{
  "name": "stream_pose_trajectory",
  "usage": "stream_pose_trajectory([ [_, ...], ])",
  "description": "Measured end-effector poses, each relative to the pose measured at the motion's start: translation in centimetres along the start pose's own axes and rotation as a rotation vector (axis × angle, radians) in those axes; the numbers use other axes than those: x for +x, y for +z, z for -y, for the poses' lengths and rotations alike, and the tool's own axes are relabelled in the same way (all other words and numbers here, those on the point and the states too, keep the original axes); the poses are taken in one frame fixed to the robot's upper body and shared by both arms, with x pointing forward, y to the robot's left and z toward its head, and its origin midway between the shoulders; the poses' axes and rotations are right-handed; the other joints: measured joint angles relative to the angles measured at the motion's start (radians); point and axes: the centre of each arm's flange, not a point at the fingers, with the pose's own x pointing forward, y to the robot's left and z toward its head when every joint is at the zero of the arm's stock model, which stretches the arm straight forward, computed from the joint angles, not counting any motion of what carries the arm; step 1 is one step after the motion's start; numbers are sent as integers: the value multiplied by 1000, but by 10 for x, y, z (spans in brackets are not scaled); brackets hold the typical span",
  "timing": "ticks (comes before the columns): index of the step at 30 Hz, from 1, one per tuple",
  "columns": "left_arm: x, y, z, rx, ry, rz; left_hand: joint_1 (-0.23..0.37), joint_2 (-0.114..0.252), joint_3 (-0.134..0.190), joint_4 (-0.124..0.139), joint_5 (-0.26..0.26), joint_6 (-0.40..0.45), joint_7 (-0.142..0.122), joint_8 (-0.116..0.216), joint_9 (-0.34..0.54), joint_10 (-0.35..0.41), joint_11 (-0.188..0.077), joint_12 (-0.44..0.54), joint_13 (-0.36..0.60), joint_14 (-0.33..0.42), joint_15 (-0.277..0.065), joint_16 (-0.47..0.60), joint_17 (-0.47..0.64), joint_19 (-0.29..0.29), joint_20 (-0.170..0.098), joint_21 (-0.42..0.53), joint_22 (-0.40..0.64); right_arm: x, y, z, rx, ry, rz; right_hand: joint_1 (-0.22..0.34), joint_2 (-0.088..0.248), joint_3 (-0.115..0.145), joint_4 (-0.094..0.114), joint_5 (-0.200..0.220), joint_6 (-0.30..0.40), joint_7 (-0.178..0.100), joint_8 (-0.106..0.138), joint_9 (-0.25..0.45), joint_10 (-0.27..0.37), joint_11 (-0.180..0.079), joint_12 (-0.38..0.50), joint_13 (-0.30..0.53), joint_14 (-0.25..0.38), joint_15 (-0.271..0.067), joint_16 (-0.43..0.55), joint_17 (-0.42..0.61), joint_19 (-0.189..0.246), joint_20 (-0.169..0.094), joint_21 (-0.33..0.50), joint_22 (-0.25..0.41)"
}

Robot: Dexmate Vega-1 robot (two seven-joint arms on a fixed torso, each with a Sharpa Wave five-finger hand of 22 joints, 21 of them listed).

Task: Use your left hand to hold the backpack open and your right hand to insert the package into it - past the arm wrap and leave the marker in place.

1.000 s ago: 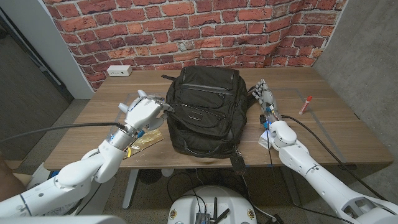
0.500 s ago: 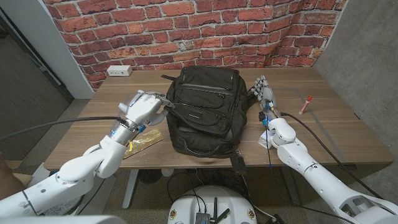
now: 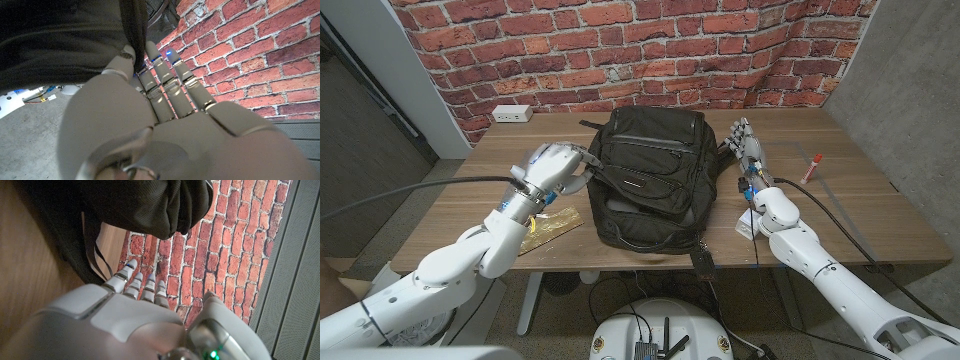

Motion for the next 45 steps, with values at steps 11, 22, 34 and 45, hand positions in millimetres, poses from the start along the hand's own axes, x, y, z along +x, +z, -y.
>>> stream_pose_trajectory([
  [11,24,-6,-11,-64,-2,-34,3,-3,5,5,0,6,-1,0,5,4,4,0,1,5,-2,0,0,0,0,0,0,-8,1,2,-23,1,-32,0,0,4,-4,0,0,0,0,0,0,0,0,0,0,0,0,0,0,0,0,0],
  [22,45,-18,-11,-119,-31,-50,4,-4,4,4,0,7,-1,0,5,4,4,0,1,5,-2,0,0,0,0,0,0,-14,7,1,-45,26,-49,0,0,8,0,-4,0,0,0,0,0,0,0,0,0,0,0,0,0,0,0,0],
  [34,69,-23,-10,-168,-25,-92,4,-4,4,4,0,6,-1,-1,5,3,4,-4,0,5,-2,0,0,0,0,0,0,-16,10,-1,-73,53,-71,0,0,12,-4,-4,4,4,0,0,0,0,0,0,0,0,0,0,0,0,0,0],
  [45,87,-21,-11,-215,-18,-120,6,-6,4,4,0,5,-2,-1,4,6,2,-6,0,6,-2,-5,0,0,0,0,0,-21,14,-3,-111,75,-82,0,0,16,-8,-4,6,6,0,0,6,-6,0,0,3,-3,0,0,0,0,0,0],
])
